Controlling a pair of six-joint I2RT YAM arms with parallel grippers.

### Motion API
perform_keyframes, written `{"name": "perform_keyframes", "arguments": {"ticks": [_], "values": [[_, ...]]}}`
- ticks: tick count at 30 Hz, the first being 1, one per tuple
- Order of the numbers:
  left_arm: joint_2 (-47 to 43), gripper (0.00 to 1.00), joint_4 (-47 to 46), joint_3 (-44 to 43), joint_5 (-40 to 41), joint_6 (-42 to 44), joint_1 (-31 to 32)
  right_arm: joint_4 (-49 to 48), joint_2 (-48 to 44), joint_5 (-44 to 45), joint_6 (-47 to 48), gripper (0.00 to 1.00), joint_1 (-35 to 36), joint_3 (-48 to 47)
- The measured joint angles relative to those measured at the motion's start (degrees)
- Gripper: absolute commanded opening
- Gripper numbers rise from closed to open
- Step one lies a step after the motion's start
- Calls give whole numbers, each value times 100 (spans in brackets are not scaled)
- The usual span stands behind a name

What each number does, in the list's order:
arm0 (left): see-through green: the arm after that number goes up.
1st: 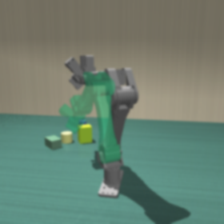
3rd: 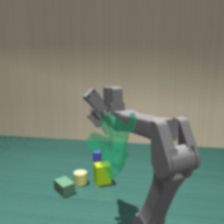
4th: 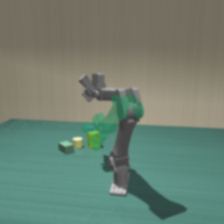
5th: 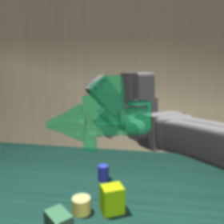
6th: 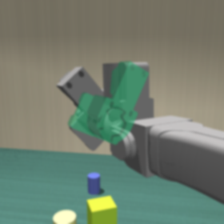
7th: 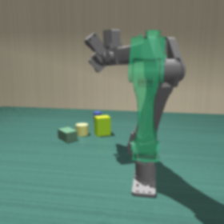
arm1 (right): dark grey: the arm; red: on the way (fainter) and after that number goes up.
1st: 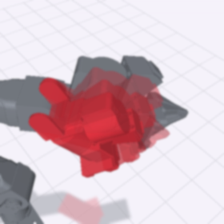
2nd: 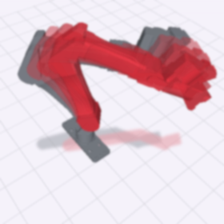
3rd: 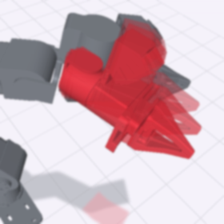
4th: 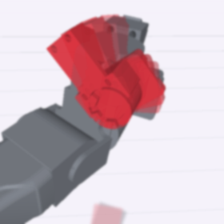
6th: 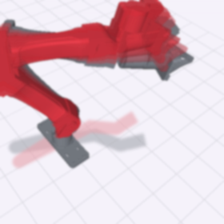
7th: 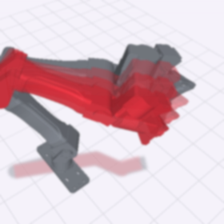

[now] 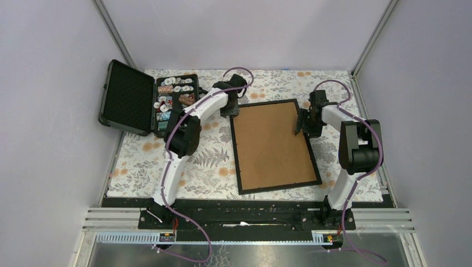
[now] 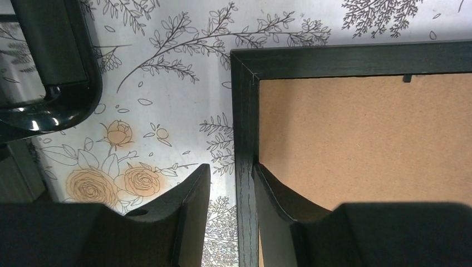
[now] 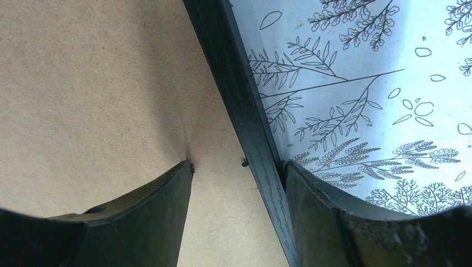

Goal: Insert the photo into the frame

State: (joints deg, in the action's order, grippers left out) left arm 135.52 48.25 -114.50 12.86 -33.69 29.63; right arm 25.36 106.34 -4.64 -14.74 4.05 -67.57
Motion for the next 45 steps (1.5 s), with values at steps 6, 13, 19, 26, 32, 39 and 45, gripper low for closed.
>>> {"name": "perform_keyframes", "arguments": {"ticks": [6, 13, 19, 26, 32, 39, 45], "values": [[494, 41, 557, -807, 470, 273, 214, -9, -17, 52, 2, 68, 37, 20], [680, 48, 828, -1143, 684, 457, 289, -39, -33, 57, 7, 68, 44, 44], [894, 62, 1305, -1690, 754, 728, 280, -44, -70, 55, 9, 76, 79, 83], [522, 77, 977, -1290, -605, 785, 256, 188, -164, 39, -4, 90, 289, 83], [-531, 85, 831, -485, -1676, 774, 190, 645, -439, 164, -11, 92, 538, 59], [-3582, 93, 20, 1808, -2188, 857, -448, 1174, -1156, 737, -136, 90, 942, 57], [-5241, 96, -293, 3475, -2140, 1047, -951, 1738, -1620, 1172, -671, 82, 1805, 42]]}}
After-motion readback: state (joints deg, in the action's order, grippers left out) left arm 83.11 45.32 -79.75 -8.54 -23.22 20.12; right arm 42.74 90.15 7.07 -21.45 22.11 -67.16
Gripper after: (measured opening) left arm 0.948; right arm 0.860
